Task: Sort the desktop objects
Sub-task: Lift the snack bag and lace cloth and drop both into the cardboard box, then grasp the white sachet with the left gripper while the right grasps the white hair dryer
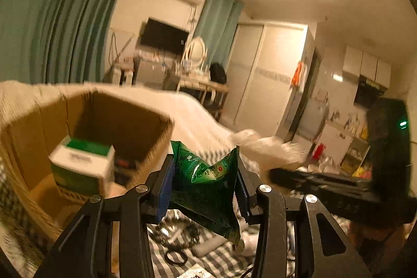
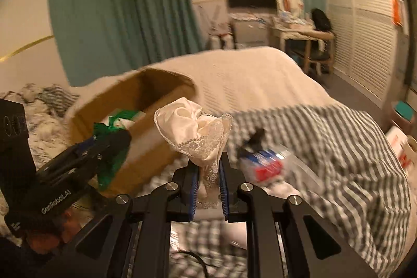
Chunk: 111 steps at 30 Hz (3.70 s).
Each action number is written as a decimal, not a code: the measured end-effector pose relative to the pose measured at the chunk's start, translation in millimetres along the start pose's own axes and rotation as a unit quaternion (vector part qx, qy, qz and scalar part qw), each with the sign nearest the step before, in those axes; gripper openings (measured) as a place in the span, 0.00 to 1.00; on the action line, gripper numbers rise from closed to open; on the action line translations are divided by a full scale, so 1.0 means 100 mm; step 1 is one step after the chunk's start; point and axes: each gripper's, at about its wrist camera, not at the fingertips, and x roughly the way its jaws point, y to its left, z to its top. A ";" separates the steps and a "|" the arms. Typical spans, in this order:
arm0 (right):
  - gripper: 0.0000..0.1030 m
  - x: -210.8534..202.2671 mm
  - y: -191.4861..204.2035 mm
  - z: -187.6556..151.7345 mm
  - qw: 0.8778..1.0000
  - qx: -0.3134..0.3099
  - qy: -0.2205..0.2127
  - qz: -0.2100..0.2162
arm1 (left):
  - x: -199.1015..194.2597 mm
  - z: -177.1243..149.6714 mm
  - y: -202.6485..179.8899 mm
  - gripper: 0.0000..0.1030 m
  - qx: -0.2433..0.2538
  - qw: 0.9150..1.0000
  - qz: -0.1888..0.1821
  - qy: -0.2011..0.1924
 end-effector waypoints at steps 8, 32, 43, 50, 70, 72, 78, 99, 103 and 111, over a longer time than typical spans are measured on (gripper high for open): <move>0.13 0.25 0.56 0.42 0.996 -0.053 -0.023 0.073 | -0.39 0.38 0.33 0.42 -0.020 0.998 0.041 -0.040; 0.63 0.67 0.49 0.63 0.997 0.004 -0.048 0.064 | -0.07 0.08 0.78 1.00 -0.031 0.983 0.179 0.015; 0.63 -0.47 -0.54 0.02 0.998 0.032 -0.009 -0.046 | -0.14 -0.07 -0.11 1.00 -0.029 0.992 0.117 0.033; 0.63 -0.42 -0.77 -0.67 0.997 0.034 0.048 -0.057 | 0.26 -0.86 -0.40 1.00 -0.048 0.974 0.173 0.138; 0.66 0.57 -0.75 -1.17 0.981 -0.086 0.168 -0.037 | 1.00 -1.61 -0.11 1.00 -0.003 0.948 0.125 0.291; 0.68 0.63 -0.78 -1.17 0.982 -0.076 0.170 -0.021 | 1.03 -1.63 -0.17 1.00 0.020 0.945 0.132 0.299; 0.68 0.77 -0.68 -1.23 0.978 -0.095 0.187 -0.013 | 1.03 -1.63 -0.16 0.96 0.028 0.940 0.133 0.312; 0.45 0.73 -0.56 -1.20 0.974 -0.120 0.188 -0.048 | 0.97 -1.44 0.05 0.09 -0.018 0.939 0.058 0.339; 0.41 0.69 -0.57 -1.16 0.976 -0.118 0.174 -0.051 | 0.94 -1.40 0.04 0.09 -0.015 0.943 0.060 0.327; 0.39 0.49 -0.67 -1.04 0.982 -0.103 0.146 -0.054 | 0.89 -1.30 0.00 0.06 -0.001 0.951 0.051 0.304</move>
